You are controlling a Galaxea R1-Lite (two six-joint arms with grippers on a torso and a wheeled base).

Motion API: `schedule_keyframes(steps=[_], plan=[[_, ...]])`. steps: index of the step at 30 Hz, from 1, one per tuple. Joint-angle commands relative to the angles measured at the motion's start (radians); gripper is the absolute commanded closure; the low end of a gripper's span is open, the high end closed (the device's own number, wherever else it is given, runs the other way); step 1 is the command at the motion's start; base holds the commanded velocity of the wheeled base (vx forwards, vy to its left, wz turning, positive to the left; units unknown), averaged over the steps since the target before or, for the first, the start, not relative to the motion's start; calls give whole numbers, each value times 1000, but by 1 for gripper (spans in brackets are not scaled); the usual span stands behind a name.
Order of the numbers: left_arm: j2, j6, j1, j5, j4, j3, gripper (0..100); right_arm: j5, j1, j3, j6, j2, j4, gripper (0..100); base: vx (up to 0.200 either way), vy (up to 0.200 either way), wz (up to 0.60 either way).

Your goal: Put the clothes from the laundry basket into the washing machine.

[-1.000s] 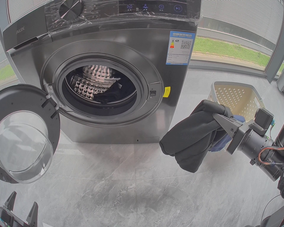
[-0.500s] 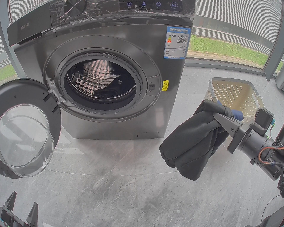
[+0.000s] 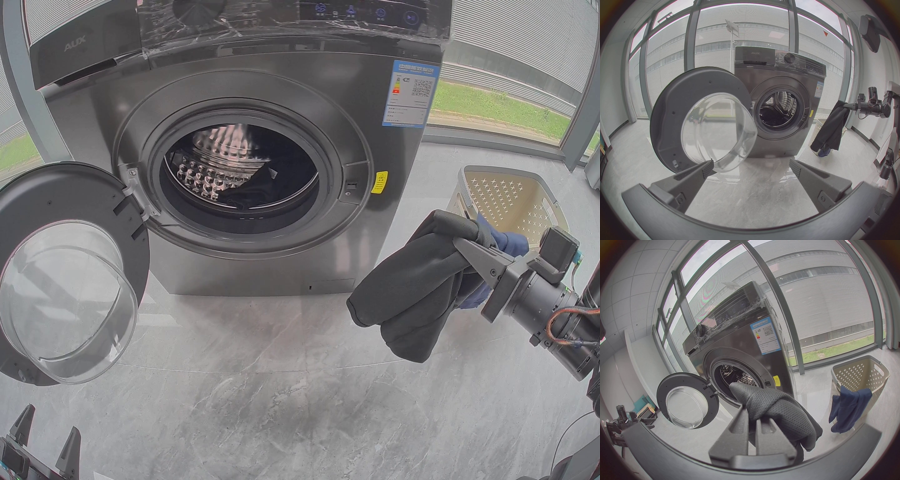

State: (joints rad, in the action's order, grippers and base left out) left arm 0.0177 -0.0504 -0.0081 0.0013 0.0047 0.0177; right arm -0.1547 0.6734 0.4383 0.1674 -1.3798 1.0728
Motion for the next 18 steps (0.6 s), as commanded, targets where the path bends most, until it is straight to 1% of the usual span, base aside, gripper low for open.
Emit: schedule_keyframes(steps=[1,3,18], plan=[[-13,0,0,0,0,-16,0,0,-11,0,0,-1,-1,100,0,200,0],[-13,0,0,0,0,-16,0,0,-14,0,0,-1,-1,100,0,200,0],[-13,0,0,0,0,-16,0,1,-12,0,0,-2,-1,100,0,0,0]])
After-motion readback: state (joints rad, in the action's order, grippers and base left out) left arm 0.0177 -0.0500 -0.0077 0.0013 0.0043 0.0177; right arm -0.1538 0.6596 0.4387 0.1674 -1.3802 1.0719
